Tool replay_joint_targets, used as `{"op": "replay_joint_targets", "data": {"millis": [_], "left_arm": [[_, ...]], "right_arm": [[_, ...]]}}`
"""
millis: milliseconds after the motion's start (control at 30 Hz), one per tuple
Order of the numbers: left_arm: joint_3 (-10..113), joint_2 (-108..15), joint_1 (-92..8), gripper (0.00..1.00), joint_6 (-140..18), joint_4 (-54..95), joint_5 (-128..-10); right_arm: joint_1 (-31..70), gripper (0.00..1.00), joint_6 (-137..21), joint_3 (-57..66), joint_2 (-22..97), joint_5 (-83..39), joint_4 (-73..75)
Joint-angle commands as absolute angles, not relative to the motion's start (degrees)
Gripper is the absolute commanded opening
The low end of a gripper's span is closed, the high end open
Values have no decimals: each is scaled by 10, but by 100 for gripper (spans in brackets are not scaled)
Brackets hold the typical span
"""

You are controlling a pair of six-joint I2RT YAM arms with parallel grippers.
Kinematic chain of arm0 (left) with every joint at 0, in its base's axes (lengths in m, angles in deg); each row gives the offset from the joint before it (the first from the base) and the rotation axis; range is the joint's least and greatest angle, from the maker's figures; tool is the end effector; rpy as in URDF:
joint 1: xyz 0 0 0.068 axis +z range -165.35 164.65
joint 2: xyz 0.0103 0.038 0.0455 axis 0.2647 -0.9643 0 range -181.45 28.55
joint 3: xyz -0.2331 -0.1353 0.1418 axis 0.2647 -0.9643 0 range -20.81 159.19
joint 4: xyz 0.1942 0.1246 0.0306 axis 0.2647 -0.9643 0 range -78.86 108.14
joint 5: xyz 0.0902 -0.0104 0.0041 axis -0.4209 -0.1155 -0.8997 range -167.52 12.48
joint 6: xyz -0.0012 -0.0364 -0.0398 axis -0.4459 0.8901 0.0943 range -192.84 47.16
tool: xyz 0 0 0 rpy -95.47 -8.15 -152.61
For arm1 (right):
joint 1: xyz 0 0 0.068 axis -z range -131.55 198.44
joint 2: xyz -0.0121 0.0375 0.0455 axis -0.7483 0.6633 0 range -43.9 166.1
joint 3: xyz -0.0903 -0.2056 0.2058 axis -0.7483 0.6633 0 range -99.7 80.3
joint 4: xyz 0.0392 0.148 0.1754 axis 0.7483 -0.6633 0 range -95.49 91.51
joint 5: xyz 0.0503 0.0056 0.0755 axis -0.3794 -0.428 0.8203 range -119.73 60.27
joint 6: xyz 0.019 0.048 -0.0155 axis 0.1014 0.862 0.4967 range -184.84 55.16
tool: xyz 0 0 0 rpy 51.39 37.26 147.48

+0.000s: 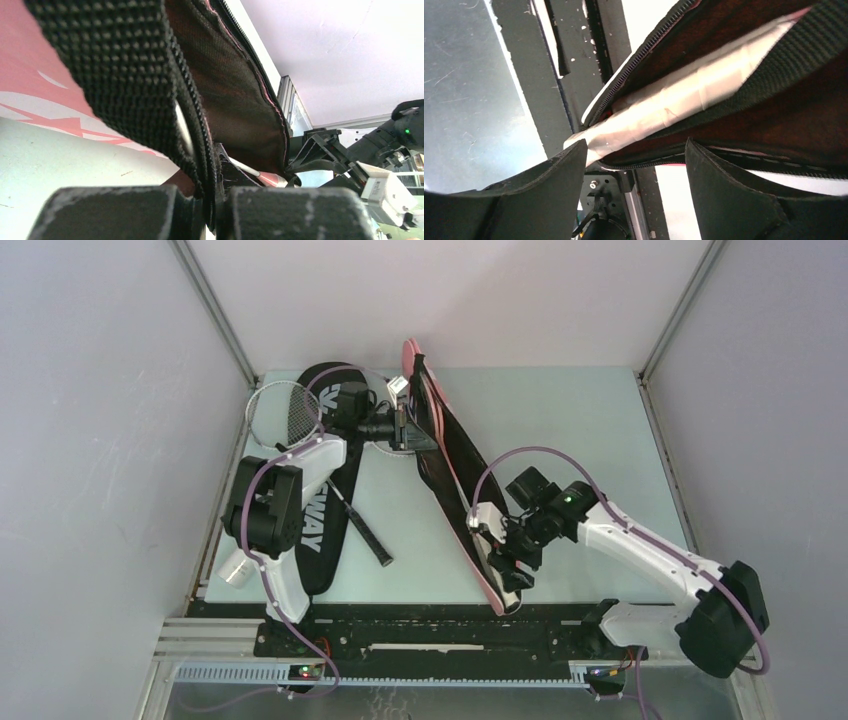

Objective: Pack up the badminton gear
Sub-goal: Adjust the racket bag at the center of the board.

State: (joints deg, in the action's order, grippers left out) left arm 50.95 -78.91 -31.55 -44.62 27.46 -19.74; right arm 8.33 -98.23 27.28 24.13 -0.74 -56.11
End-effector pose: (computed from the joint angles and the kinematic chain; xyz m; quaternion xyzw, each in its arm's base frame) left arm 0.3768 -0.1409 0.2789 0.1753 0.7666 -0.5546 0.2721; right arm 0.1134 0.1181 0.2909 -0.6029 0.7442 0.2555 0.1315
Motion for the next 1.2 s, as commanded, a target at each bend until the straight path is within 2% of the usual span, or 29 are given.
{"op": "replay_joint_targets", "data": {"millis": [0, 267, 400, 500, 600, 667, 767, 800, 1033, 1167], "left_arm": [[515, -753, -311, 0, -469, 306, -157], [505, -748, -309, 0, -469, 308, -151], [500, -747, -309, 0, -471, 312, -145], [495, -747, -308, 0, -476, 312, -143], [496, -751, -307, 0, -477, 313, -145], [497, -753, -307, 0, -478, 314, -147], [497, -754, -307, 0, -482, 314, -155], [497, -754, -307, 0, -482, 313, -157], [498, -757, -308, 0, -479, 315, -155], [484, -755, -308, 0, -420, 383, -137]], "right_arm": [[78, 80, -1001, 257, 282, 43, -564], [71, 86, -1009, 257, 350, 44, -533], [67, 86, -1009, 257, 372, 42, -513], [67, 75, -1012, 249, 385, 53, -519], [66, 61, -1008, 240, 385, 65, -534], [66, 43, -1001, 233, 377, 62, -539], [65, 9, -985, 227, 352, 43, -539], [64, 0, -976, 226, 343, 34, -537], [54, 0, -936, 224, 299, -29, -512], [56, 0, -946, 220, 283, -38, -522]]}}
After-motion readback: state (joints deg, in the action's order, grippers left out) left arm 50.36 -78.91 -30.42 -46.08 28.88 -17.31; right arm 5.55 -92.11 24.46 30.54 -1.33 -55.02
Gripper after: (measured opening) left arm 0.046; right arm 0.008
